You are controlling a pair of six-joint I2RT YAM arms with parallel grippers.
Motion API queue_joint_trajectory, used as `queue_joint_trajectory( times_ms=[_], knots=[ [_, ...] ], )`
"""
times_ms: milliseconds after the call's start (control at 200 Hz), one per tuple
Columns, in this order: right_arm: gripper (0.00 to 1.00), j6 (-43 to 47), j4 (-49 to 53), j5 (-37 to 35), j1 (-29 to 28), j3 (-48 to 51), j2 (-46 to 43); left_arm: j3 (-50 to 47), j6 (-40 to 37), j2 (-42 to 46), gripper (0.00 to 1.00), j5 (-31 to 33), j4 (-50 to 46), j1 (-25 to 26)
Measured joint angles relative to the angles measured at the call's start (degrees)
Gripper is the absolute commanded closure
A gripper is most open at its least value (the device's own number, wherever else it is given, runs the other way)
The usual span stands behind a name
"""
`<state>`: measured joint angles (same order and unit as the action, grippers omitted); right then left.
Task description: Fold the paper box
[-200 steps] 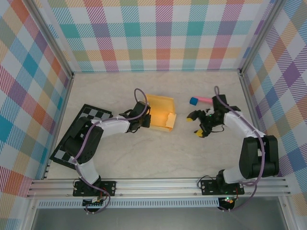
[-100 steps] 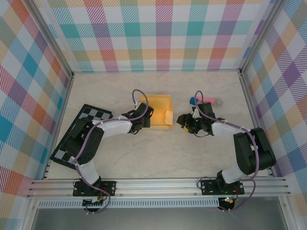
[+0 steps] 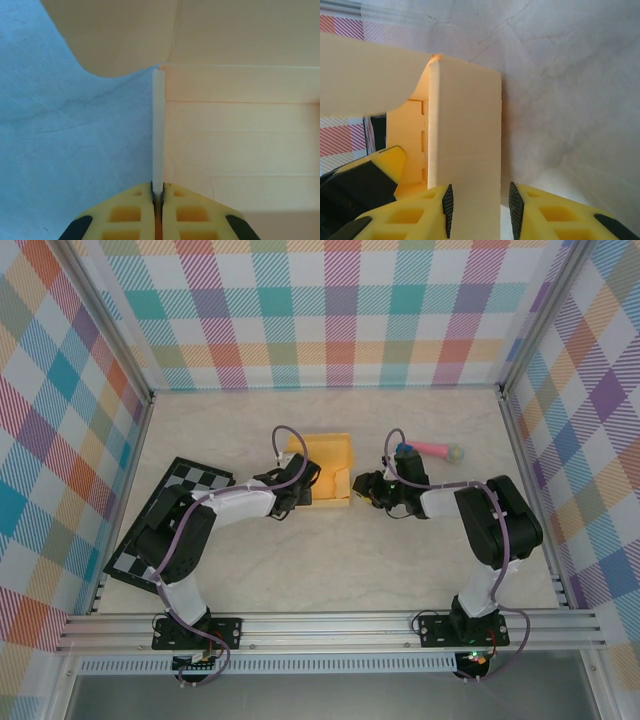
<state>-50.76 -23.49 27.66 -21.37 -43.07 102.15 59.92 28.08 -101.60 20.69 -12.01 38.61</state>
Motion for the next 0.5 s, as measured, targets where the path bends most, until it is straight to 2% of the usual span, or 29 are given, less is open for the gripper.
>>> queue_joint_trajectory(
  times_ms=[500],
  knots=[
    [0.64, 1.7, 4.6, -1.0, -1.6, -3.3, 0.0, 1.0, 1.5, 0.0, 0.97, 1.3, -3.1, 0.0]
  ],
)
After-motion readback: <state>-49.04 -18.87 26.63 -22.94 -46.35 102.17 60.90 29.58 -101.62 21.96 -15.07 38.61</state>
